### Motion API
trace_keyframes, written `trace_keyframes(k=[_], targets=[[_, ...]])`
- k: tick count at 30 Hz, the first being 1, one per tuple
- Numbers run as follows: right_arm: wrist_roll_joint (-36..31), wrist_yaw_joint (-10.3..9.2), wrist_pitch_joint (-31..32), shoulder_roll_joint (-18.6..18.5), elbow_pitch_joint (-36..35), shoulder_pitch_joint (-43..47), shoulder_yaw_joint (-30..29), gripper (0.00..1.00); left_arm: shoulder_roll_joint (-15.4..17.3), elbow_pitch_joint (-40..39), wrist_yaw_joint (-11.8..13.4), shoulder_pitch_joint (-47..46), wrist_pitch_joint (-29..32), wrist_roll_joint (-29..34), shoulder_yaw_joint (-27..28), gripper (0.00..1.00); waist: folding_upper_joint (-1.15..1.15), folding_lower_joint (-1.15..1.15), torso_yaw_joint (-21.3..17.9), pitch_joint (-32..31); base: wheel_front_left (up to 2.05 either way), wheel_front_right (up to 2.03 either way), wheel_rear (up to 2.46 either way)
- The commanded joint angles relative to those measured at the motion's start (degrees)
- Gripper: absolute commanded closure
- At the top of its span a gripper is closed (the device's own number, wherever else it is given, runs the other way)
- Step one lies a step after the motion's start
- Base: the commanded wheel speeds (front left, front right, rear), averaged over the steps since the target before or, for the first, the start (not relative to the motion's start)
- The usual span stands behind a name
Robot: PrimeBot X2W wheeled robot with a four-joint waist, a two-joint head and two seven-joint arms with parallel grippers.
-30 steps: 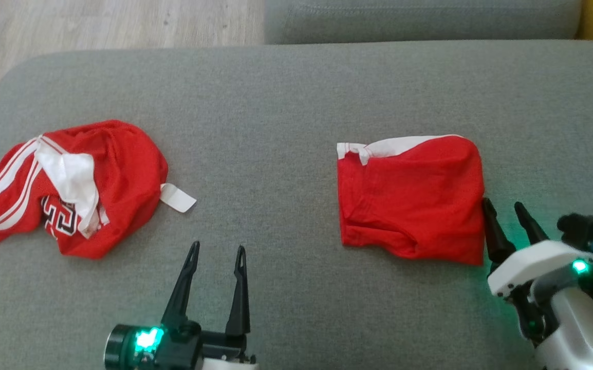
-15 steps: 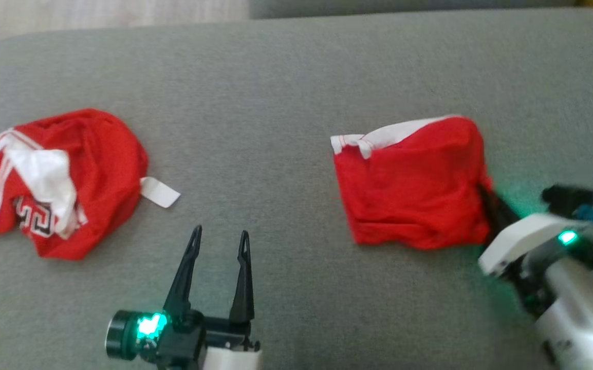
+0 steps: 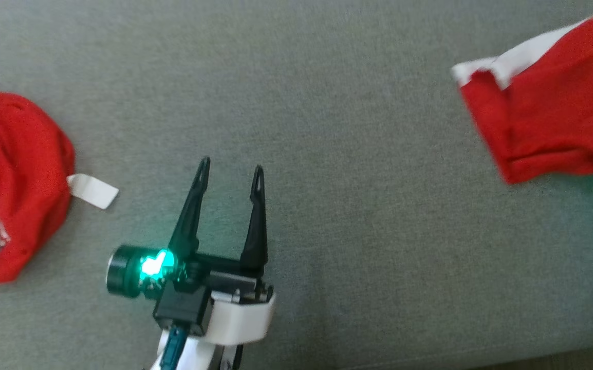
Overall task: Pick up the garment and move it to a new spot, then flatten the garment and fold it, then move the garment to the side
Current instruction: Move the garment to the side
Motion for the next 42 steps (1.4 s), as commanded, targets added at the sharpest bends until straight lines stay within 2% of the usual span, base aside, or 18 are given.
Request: trace_keyframes(k=[1, 4, 8, 9, 10, 11, 14, 19, 23, 27, 34, 38, 42], targets=[[-0.74, -0.05, 0.19, -3.11, -1.04, -1.13, -0.91, 1.00, -0.19, -2.36, 0.17, -1.82, -0.28, 0.42, 0.85, 0.00, 0.00, -0.01, -1.23, 2.93, 0.00, 0.00, 0.00], [-2.65, -0.05, 0.15, -5.51, -0.52, -2.58, -3.73, 1.00, -0.19, -2.76, 0.28, -3.57, -0.28, 0.89, 0.83, 0.00, 0.00, -0.01, -1.53, 4.79, 0.00, 0.00, 0.00], [-5.45, -0.05, -0.29, -6.79, 0.62, -3.77, -6.87, 1.00, -0.19, -2.89, 0.18, -4.58, -0.28, 1.32, 0.97, 0.00, 0.00, -0.01, -1.91, 5.71, 0.00, 0.00, 0.00], [-6.80, -0.05, -0.39, -6.80, 1.39, -4.18, -8.19, 0.92, -0.19, -2.71, 0.02, -4.75, -0.28, 1.46, 0.99, 0.00, 0.00, -0.01, -1.97, 5.65, 0.00, 0.00, 0.00], [-8.41, -0.05, -0.55, -6.61, 2.26, -4.52, -9.48, 0.03, -0.19, -2.47, -0.12, -4.85, -0.28, 1.56, 1.04, 0.00, 0.00, -0.01, -2.00, 5.38, 0.00, 0.00, 0.00], [-10.22, -0.05, -0.94, -6.24, 3.02, -4.78, -10.68, 0.00, -0.19, -2.18, -0.25, -4.91, -0.28, 1.59, 1.09, 0.00, 0.00, -0.01, -1.93, 4.91, 0.00, 0.00, 0.00], [-16.13, -0.05, -2.53, -3.83, 3.92, -4.97, -13.06, 0.00, -0.19, -1.44, -0.49, -4.85, -0.28, 1.58, 1.05, 0.00, 0.00, -0.01, -1.48, 2.34, 0.00, 0.00, 0.00], [-21.70, -0.05, -5.85, 3.93, 0.41, -2.57, -13.30, 0.00, 0.02, 0.24, -0.46, -3.31, -0.28, 2.58, 0.18, 0.00, 0.00, -0.01, 0.22, -4.51, 0.00, 0.00, 0.00], [-20.38, -0.05, -7.43, 9.65, -4.22, 3.19, -9.54, 0.00, 0.04, 2.15, 0.21, -0.57, -0.28, 1.72, 0.00, 0.00, 0.00, -0.01, 2.59, -10.85, 0.00, 0.00, 0.00], [-17.11, -0.05, -8.52, 16.55, -9.68, 10.96, -5.18, 0.00, -0.06, 4.71, 0.73, 3.08, -0.28, -1.85, 1.37, 0.00, 0.00, -0.01, 5.05, -16.29, 0.00, 0.00, 0.00], [-11.56, -0.05, -13.47, 25.80, -16.74, 23.28, -4.28, 0.00, -0.15, 5.61, 0.23, 6.77, -0.28, -4.45, 3.22, 0.00, 0.00, -0.01, 8.45, -21.74, 0.00, 0.00, 0.00], [-12.41, -0.05, -14.96, 28.04, -18.39, 28.01, -3.54, 0.00, -0.17, 5.58, -0.56, 8.47, -0.28, -3.91, 3.79, 0.00, 0.00, -0.01, 9.27, -23.52, 0.00, 0.00, 0.00], [-18.83, -0.05, -15.08, 29.21, -24.06, 33.17, -4.69, 0.00, -0.18, 5.37, -0.81, 10.51, -0.28, -3.40, 5.15, 0.00, 0.00, -0.01, 9.11, -25.48, 0.00, 0.00, 0.00]])
